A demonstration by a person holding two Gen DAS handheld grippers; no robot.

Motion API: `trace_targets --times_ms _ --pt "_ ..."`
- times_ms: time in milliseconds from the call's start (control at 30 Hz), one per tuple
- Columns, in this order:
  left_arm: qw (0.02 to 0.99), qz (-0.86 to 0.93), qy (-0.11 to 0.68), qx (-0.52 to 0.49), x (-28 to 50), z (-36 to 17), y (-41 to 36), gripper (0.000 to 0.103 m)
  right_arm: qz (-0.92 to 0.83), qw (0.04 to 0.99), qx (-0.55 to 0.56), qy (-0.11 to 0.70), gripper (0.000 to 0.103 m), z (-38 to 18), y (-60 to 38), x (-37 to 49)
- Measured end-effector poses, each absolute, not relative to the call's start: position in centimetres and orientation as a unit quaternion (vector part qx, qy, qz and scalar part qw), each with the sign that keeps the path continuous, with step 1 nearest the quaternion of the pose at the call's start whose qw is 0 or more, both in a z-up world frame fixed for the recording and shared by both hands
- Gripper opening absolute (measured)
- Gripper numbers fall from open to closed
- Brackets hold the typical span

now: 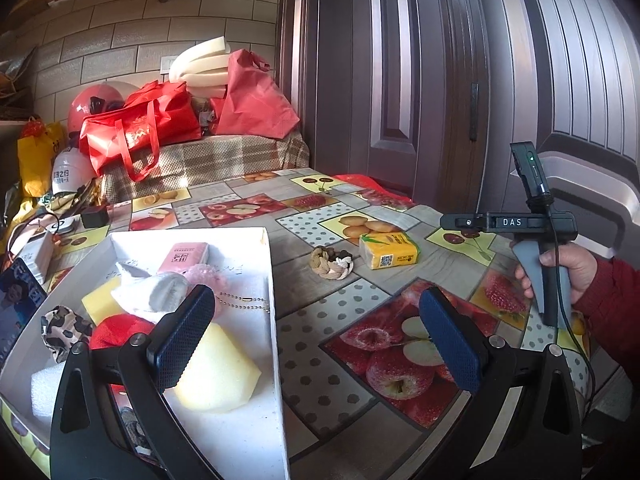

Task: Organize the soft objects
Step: 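Move the right gripper to the yellow tissue pack while the left approaches the braided rope knot, then grasp the yellow tissue pack with the right gripper while the left grasps the braided rope knot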

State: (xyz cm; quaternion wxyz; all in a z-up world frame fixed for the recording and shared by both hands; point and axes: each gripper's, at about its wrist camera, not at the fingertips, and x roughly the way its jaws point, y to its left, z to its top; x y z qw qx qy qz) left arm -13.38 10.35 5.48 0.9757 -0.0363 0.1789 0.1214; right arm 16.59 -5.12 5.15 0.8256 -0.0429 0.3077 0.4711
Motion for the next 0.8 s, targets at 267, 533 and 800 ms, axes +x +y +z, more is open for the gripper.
trace_targets --times_ms 267,533,800 --pt "0.975 0.111 0.192 -0.018 -11.2 5.5 8.4 0.103 0.510 0.773 -0.284 0.249 0.103 3.5 4.1 13.7" --pt "0.968 0.117 0.219 -0.031 -5.4 5.2 7.5 0.103 0.537 0.725 -0.306 0.303 0.075 2.1 5.1 15.5" --pt "0.947 0.145 0.286 0.000 3.6 4.1 7.6 0.103 0.439 0.797 -0.216 0.354 0.061 2.6 -2.5 19.4"
